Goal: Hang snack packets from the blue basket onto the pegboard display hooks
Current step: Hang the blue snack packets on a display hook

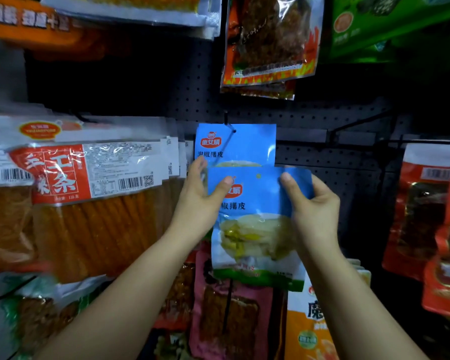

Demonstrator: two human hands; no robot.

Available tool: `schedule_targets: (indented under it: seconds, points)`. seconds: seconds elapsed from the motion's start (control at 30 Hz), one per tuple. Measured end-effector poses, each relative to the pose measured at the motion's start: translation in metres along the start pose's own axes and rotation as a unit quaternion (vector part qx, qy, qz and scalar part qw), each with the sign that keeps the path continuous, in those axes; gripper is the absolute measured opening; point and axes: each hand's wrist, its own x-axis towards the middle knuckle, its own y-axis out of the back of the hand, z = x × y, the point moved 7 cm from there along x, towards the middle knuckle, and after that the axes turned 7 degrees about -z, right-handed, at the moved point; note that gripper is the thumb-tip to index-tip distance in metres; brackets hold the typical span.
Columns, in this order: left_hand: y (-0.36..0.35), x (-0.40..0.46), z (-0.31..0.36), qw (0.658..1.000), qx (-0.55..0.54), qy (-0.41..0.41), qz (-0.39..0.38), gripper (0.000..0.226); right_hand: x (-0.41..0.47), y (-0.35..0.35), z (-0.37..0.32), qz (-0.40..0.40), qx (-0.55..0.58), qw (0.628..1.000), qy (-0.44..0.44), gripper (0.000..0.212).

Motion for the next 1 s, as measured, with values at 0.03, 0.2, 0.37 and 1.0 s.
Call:
schedule_targets:
  seconds: [0.03, 0.2, 0.37, 1.0]
  points:
    - [0.001, -0.005, 0.004, 1.000, -0.031, 0.002, 0.006, 0.057, -0.003, -0.003, -0.006, -0.007, 0.013, 1.000, 0.007, 0.019]
    - [0.013, -0.021, 0.027, 0.991, -0.125, -0.041, 0.019, 0.010, -0.013, -0.018, -0.026, -0.043, 0.068, 0.997, -0.011, 0.021]
    - [0.035, -0.034, 0.053, 0.984, -0.096, -0.138, 0.063, 0.012, -0.017, -0.029, -0.055, -0.072, 0.043, 0.996, 0.028, 0.022]
    - [0.065, -0.012, 0.103, 0.971, -0.101, -0.195, 0.098, 0.008, 0.016, -0.059, -0.107, -0.042, -0.047, 0.991, 0.117, 0.025]
